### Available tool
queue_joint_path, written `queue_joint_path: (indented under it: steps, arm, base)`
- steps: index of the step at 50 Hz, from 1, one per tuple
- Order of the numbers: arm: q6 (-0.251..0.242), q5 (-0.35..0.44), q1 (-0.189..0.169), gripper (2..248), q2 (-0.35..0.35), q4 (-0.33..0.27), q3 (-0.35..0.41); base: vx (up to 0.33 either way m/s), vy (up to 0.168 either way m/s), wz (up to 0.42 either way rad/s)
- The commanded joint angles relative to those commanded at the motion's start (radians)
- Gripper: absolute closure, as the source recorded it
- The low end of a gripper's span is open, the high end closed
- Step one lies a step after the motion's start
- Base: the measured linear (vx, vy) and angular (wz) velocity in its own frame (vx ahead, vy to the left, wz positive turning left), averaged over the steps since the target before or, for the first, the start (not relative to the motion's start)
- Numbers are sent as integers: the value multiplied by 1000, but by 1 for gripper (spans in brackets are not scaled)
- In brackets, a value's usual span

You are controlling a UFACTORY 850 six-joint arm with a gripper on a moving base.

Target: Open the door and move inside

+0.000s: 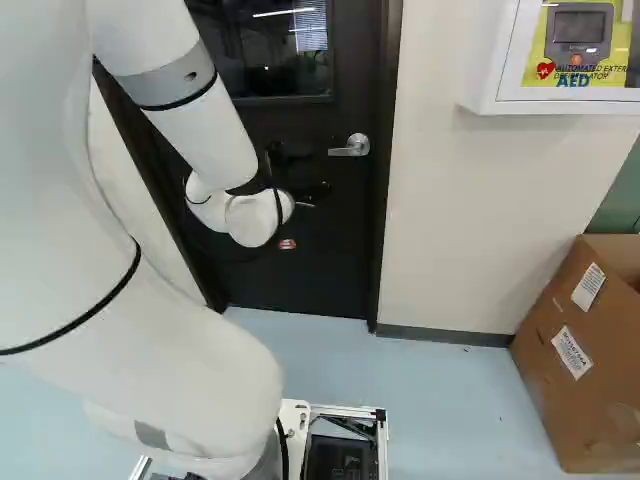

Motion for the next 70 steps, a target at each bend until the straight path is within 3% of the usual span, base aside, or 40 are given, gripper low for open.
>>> queue_joint_path:
  steps: [36, 70]
  arm:
    - [0, 0, 1, 3, -5, 0, -91]
    - [0, 0, 0, 3, -61, 0, -222]
  base:
    - [0, 0, 0]
    - [0, 0, 0]
